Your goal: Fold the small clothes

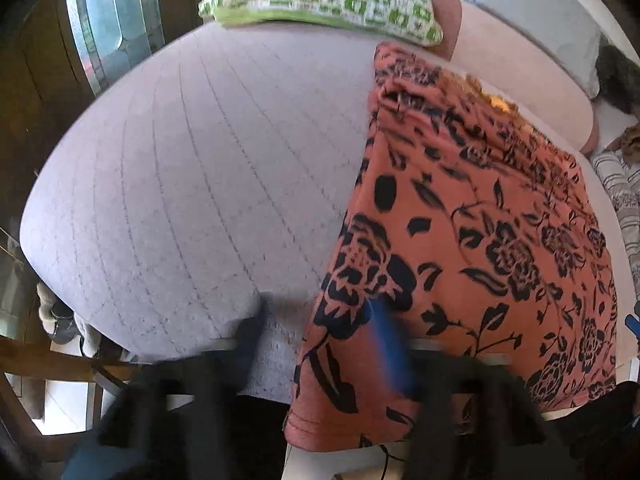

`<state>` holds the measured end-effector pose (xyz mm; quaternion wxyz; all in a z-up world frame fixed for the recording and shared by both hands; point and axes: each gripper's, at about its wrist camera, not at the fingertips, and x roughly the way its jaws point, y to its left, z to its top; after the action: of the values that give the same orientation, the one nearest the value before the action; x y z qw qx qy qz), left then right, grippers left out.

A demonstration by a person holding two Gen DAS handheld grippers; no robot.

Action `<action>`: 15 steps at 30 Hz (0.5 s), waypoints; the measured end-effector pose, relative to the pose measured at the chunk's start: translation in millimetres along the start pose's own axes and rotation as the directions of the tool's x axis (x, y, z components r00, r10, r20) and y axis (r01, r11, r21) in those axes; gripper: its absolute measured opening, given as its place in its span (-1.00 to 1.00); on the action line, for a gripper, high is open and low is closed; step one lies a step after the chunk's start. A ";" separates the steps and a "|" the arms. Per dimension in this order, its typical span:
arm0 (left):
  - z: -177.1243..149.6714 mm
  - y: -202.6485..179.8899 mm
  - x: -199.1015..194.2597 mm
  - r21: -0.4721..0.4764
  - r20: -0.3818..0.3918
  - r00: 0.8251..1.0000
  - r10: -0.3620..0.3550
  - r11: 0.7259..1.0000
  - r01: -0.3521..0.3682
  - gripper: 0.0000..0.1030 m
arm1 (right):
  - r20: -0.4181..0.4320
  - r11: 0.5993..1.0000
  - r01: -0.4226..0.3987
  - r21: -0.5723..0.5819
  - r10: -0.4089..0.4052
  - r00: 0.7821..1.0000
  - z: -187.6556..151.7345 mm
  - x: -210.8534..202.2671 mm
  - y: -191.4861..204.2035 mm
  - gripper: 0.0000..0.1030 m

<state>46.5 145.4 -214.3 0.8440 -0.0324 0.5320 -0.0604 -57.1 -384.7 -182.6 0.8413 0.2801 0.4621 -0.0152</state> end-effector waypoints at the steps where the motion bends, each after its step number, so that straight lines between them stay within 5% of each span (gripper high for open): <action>1: -0.5 1.9 -0.7 -0.008 0.008 1.000 -0.006 1.000 0.006 -0.39 | -0.003 1.000 0.001 0.012 -0.001 1.000 -0.9 -0.8 -3.2 0.48; 5: 0.8 2.6 -0.2 -0.005 0.008 1.000 -0.021 1.000 0.021 -0.39 | -0.012 0.994 0.007 0.105 -0.006 1.000 -1.2 -1.8 -23.2 0.48; 9: 0.3 3.4 -1.3 -0.028 -0.005 0.993 -0.119 0.992 0.119 0.21 | -0.025 0.989 0.047 0.139 -0.044 0.999 -1.7 0.5 -32.3 0.48; 13: -1.8 -9.6 0.4 0.017 -0.008 0.991 -0.131 0.991 0.131 0.10 | -0.109 0.981 0.081 0.175 -0.062 0.992 -4.4 18.8 -41.0 0.43; 15: -2.8 -16.7 1.5 0.053 -0.009 0.995 -0.097 0.994 0.097 -0.29 | -0.133 0.984 0.105 0.146 -0.086 0.987 -6.7 25.6 -36.5 0.27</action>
<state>43.5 128.8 -214.9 0.8389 -0.0356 0.5307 -0.1155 -58.0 -406.2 -222.3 0.7847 0.3217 0.5247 -0.0732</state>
